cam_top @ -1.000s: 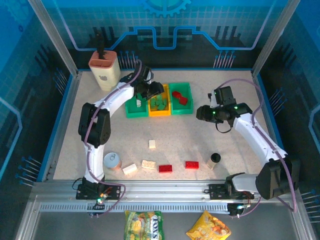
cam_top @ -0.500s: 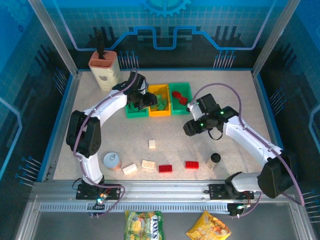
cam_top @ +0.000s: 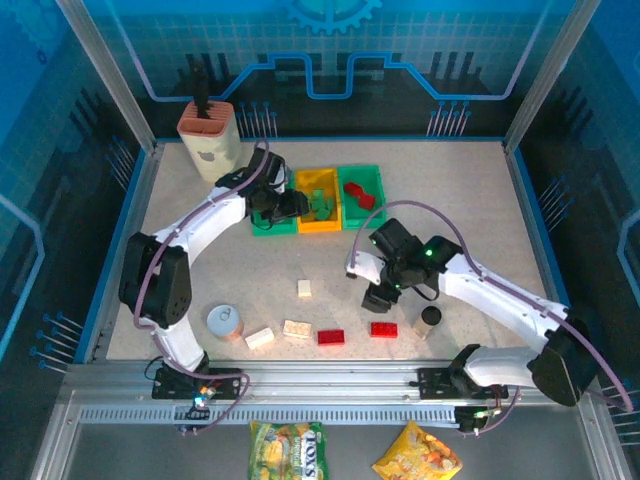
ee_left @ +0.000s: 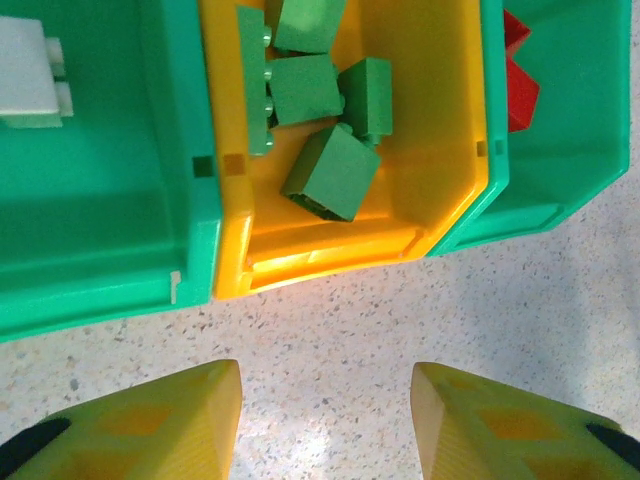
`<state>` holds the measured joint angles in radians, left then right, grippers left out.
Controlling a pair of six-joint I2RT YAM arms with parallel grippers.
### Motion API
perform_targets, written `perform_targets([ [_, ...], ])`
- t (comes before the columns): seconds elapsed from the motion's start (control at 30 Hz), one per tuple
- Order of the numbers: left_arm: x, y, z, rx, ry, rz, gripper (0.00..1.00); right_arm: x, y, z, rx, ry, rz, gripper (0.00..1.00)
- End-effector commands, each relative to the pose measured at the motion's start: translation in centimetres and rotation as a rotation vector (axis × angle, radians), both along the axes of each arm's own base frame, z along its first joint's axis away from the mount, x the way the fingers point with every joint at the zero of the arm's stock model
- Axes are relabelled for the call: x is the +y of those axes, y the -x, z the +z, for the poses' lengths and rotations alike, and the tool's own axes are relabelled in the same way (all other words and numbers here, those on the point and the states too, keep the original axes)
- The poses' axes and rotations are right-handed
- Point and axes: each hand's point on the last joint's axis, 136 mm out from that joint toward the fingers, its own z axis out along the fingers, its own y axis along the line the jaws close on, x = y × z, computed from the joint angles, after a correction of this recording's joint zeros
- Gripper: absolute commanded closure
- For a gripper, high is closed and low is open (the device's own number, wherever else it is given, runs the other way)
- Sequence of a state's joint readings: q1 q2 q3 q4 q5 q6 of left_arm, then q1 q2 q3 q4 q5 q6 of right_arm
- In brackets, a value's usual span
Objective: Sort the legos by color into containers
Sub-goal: Pick up the lego from the bottom-center of the table.
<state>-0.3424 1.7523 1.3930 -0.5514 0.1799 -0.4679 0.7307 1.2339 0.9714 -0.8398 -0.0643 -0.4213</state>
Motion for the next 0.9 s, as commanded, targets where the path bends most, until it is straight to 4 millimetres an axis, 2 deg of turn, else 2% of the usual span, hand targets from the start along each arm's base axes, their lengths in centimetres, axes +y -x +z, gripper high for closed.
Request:
perform_targets([
  [0.0,1.0,0.6,0.9,-0.03,-0.015,0.003,0.51,-2.2,1.9,-0.4,-0.025,0.117,0.131,0.35],
  [0.2,1.3,1.5,0.9,-0.038,-0.011,0.009,0.51,-3.2,5.5,-1.5,0.015,0.237,0.276,0.35],
  [0.3,1.4,1.9,0.9,-0.039,-0.008,0.011,0.51,-3.3,6.1,-2.4,0.027,0.284,0.301,0.35],
  [0.47,1.7,2.3,0.9,-0.039,-0.012,0.011,0.51,-3.3,6.4,-4.6,0.043,0.354,0.319,0.35],
  [0.53,1.7,2.5,1.0,-0.04,-0.014,0.007,0.51,-3.2,5.8,-5.2,0.014,0.386,0.325,0.35],
  [0.57,1.7,2.6,0.9,-0.039,-0.015,0.005,0.51,-3.8,5.9,-6.3,0.023,0.426,0.329,0.35],
  [0.63,1.8,2.6,0.9,-0.039,-0.02,0.001,0.52,-3.8,5.7,-7.1,0.025,0.457,0.33,0.35],
  [0.87,1.7,2.5,1.0,-0.038,-0.022,-0.005,0.52,-3.4,5.5,-10.0,0.063,0.492,0.304,0.35],
])
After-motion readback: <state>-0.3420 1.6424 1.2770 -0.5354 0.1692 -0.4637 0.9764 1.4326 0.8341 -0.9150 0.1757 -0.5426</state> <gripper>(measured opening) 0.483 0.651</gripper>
